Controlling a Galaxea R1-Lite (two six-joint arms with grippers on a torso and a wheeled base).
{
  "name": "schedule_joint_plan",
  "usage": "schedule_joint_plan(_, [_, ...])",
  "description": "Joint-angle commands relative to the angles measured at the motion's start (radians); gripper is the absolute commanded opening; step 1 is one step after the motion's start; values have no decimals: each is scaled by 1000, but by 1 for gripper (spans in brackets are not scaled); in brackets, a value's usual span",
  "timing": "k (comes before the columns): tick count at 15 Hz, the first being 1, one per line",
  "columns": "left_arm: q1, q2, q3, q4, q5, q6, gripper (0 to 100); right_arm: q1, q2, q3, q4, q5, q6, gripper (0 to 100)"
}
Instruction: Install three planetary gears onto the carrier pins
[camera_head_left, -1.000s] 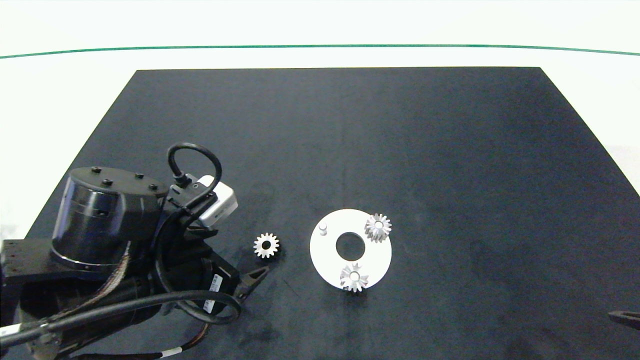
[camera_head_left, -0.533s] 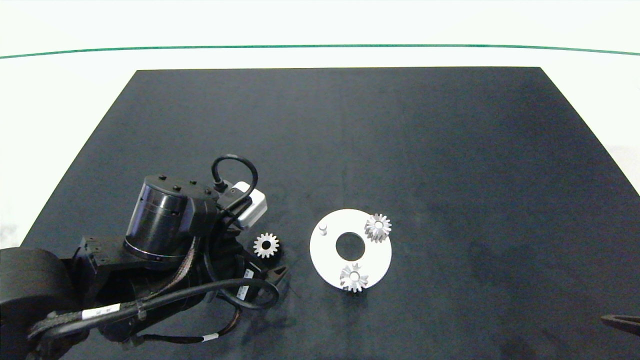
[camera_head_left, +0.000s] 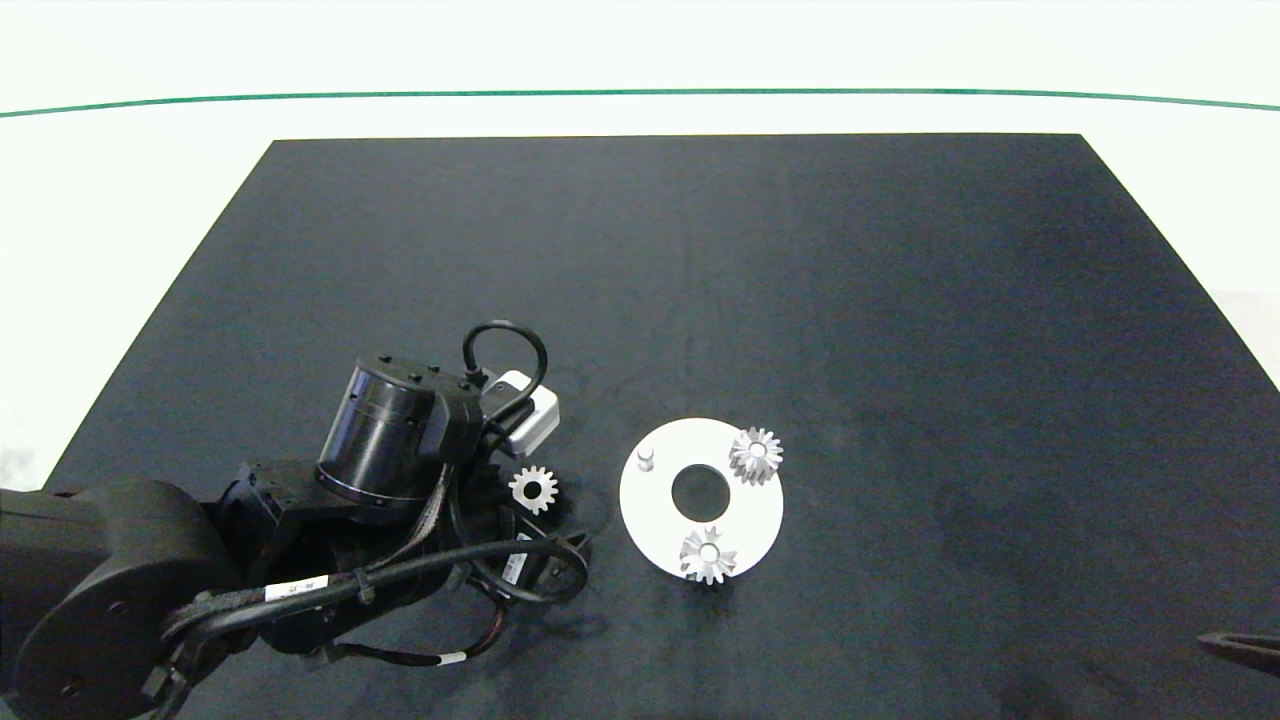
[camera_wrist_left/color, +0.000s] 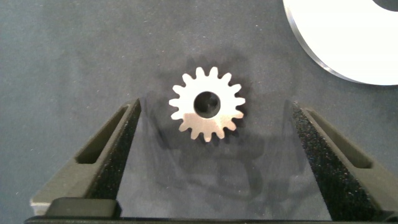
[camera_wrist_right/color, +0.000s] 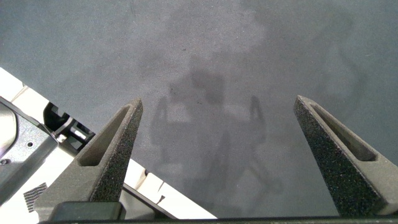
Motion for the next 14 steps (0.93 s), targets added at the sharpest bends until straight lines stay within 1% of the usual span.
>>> schedule_joint_plan(1, [4,5,-2,-1,-1,1,92,0,7,1,2,0,-2,100])
schedule_joint_plan(2, [10,5,-8,-3,-4,1,91,0,5,3,2,0,-3,100])
schedule_joint_plan(4, [16,11,-17,-3,-28,1,86,0,5,3,2,0,-3,100])
schedule_joint_plan(14, [31,9,-17,-8,-31,0,67,0,7,4,0,0,-2,100])
